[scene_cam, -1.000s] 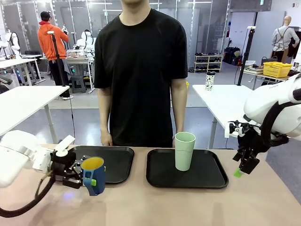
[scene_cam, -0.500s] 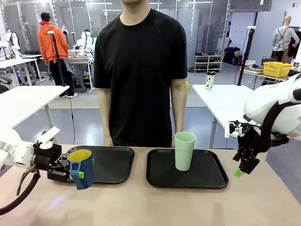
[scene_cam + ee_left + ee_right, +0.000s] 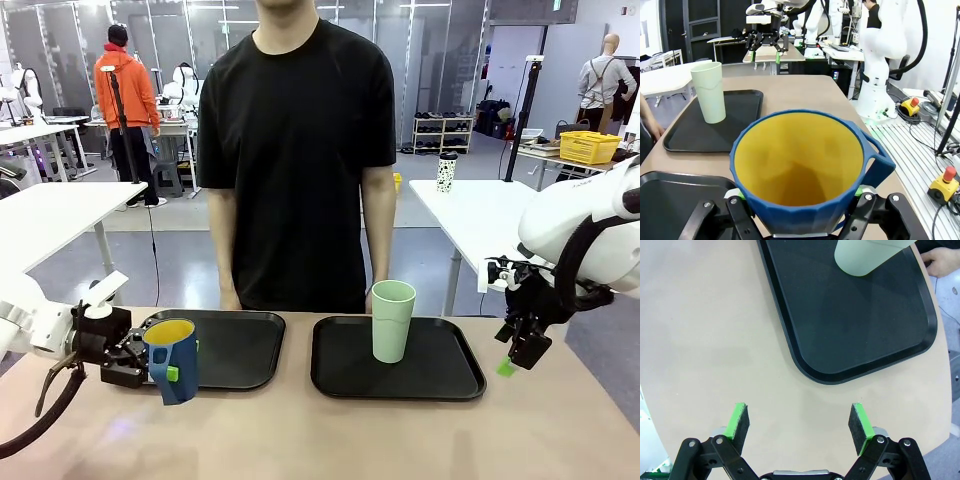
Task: Sort and store the cups by type.
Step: Pick up the Handle plastic cup and place it into the empty Flat Tray.
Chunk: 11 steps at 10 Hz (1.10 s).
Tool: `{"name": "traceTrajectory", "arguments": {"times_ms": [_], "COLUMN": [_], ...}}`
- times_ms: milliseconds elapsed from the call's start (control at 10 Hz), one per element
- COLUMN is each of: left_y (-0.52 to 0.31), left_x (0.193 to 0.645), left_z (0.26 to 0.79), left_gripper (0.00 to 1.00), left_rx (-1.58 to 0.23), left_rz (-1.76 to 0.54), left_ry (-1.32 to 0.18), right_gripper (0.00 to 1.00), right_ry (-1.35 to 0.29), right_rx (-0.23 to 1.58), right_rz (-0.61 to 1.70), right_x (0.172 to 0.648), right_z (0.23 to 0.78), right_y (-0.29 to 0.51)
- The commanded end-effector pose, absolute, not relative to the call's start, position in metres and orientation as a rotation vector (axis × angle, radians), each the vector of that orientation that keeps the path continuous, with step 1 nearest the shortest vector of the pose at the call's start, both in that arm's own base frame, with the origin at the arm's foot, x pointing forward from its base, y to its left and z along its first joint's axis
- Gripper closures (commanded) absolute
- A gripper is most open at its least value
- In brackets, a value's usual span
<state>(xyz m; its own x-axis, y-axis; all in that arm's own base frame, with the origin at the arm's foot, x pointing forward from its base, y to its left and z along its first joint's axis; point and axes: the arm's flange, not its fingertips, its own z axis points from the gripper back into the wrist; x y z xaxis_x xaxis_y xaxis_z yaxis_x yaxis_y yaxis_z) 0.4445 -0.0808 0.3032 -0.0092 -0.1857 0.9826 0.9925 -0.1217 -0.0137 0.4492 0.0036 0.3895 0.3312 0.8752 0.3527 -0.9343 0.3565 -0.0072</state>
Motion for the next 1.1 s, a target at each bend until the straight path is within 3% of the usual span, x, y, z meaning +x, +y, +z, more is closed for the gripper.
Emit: {"name": "traceTrajectory", "arguments": {"times_ms": [0, 500, 1000], "left_y": [-0.081, -0.055, -0.047], "left_x": [0.444, 0.532, 0.609], "left_z": [0.303, 0.302, 0.303], "left_gripper": [0.24, 0.24, 0.24], "left_rx": [-1.157, -1.228, -1.117], "left_rz": [-1.379, -1.378, -1.355], "left_ry": [-1.007, -1.021, -1.039], "right_gripper": [0.0, 0.0, 0.0], "right_ry": [-0.328, -0.328, -0.328], "right_rx": [0.212, 0.212, 0.212], "right_rz": [1.192, 1.192, 1.192], "right_x": [0.45, 0.45, 0.45], "right_z": [0.388, 0.388, 0.388], "right_y": [0.004, 0.004, 0.004]}}
